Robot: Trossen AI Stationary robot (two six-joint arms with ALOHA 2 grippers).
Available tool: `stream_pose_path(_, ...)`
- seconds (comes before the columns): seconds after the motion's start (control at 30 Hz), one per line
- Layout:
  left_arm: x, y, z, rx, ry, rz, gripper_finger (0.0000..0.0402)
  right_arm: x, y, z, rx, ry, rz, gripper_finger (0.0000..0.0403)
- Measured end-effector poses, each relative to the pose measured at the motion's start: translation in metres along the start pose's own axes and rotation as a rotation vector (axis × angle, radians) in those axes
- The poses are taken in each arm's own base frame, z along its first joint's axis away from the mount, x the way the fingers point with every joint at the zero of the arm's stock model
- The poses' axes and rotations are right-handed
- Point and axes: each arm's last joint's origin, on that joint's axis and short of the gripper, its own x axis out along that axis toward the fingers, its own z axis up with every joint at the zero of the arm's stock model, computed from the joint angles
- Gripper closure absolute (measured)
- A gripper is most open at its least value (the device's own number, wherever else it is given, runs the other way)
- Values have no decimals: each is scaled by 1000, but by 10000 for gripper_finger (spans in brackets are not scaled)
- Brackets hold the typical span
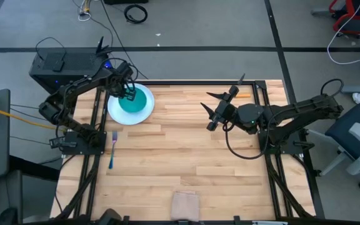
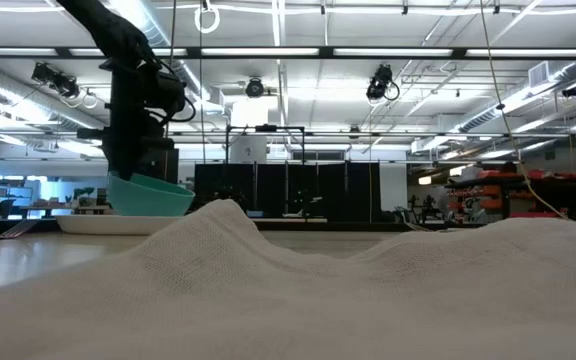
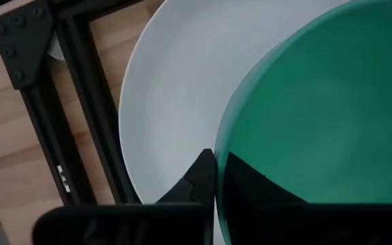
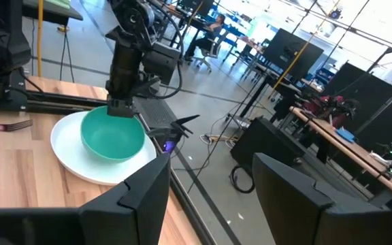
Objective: Set table place
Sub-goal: Put the blue bowl on the white plate, then put the purple fork on the right side of the white plate
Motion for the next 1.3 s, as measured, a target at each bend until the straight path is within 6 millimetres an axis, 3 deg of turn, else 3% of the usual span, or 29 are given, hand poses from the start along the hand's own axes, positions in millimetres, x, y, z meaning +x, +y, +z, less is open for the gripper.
stream_pose_path(0.23,0,1,0,-2,2,-1,332,0,0,0,0,0,0,188)
stream_pose_path(0.77,-2,2,0,28,4,28,315,0,0,0,0,0,0,188)
stream_pose_path(1.07,-30,6,7,26,37,39,318,0,0,0,0,0,0,188)
stream_pose_path(1.3,-58,-7,-14,52,88,50,318,0,0,0,1,0,-1,188)
